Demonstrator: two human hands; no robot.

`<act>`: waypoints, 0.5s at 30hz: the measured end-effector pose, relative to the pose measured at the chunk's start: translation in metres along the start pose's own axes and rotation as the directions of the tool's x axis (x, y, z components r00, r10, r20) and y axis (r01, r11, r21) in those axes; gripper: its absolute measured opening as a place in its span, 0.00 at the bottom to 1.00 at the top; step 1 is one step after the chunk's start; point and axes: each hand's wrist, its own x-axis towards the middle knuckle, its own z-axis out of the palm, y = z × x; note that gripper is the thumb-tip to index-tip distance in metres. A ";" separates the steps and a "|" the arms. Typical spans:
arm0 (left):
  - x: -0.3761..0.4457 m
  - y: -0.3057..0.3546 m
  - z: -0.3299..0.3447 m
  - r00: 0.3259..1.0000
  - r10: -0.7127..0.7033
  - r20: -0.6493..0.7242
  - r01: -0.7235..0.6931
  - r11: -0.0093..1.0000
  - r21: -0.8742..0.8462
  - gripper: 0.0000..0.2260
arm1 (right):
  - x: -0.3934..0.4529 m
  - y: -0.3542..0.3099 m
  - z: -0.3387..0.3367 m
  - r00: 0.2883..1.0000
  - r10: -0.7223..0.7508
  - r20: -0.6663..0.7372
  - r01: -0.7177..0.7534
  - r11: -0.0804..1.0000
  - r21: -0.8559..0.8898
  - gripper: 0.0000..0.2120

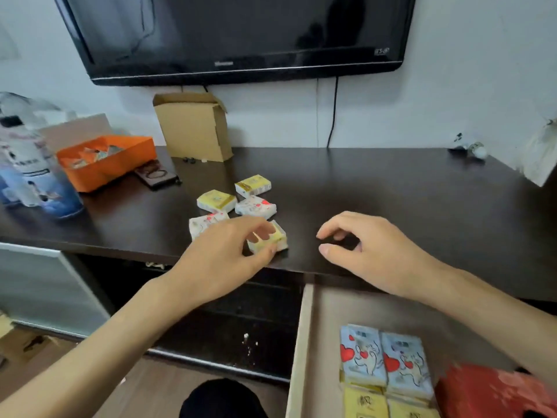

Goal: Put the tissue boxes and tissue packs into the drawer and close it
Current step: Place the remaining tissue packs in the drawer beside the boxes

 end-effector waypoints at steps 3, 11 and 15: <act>0.012 -0.038 -0.014 0.986 -0.143 -0.080 0.148 0.987 0.062 0.15 | 0.046 -0.009 0.024 0.998 0.006 0.056 -0.004 1.000 -0.024 0.10; 0.068 -0.103 -0.021 0.928 -0.351 -0.126 0.369 0.915 0.163 0.17 | 0.164 -0.024 0.065 1.000 0.018 0.016 -0.016 0.992 -0.125 0.11; 0.112 -0.125 -0.017 0.916 -0.398 -0.038 0.396 0.888 0.236 0.26 | 0.220 -0.015 0.075 0.992 0.124 -0.018 -0.125 0.974 -0.189 0.15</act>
